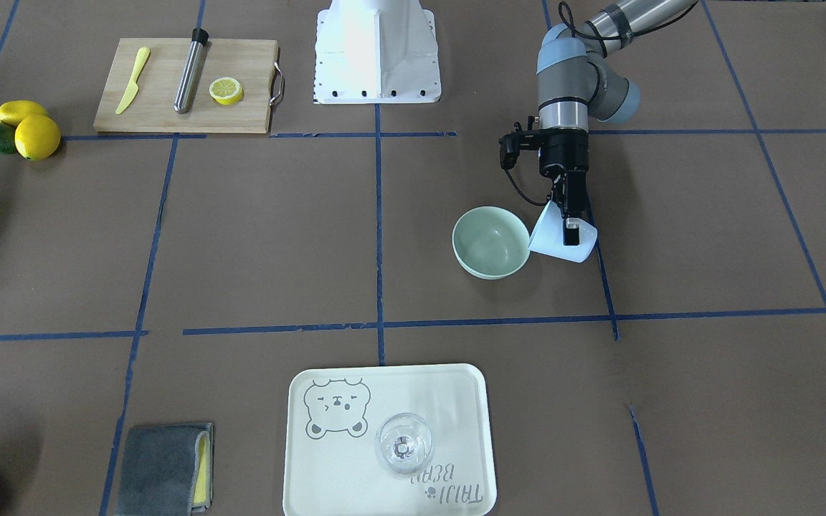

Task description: Pour ice into bowl

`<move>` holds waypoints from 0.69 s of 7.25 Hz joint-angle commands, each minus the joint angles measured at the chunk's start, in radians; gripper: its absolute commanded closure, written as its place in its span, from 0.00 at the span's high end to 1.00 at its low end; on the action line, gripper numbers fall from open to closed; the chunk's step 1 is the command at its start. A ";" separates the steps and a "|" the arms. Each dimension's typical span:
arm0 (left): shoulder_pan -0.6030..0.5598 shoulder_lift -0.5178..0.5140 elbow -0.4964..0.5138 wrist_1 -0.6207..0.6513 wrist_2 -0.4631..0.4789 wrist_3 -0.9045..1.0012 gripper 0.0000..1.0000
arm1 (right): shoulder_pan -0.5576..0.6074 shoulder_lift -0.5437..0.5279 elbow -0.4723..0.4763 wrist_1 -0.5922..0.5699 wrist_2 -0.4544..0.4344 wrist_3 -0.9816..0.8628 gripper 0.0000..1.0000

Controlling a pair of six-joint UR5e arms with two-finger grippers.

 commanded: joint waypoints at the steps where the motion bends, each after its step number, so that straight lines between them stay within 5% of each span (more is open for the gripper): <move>1: 0.023 -0.015 0.005 0.000 0.007 0.099 0.00 | 0.000 0.000 -0.001 -0.001 0.000 0.000 1.00; 5: 0.023 -0.028 0.007 0.002 0.029 0.362 0.00 | 0.000 0.000 -0.001 -0.001 0.000 0.000 1.00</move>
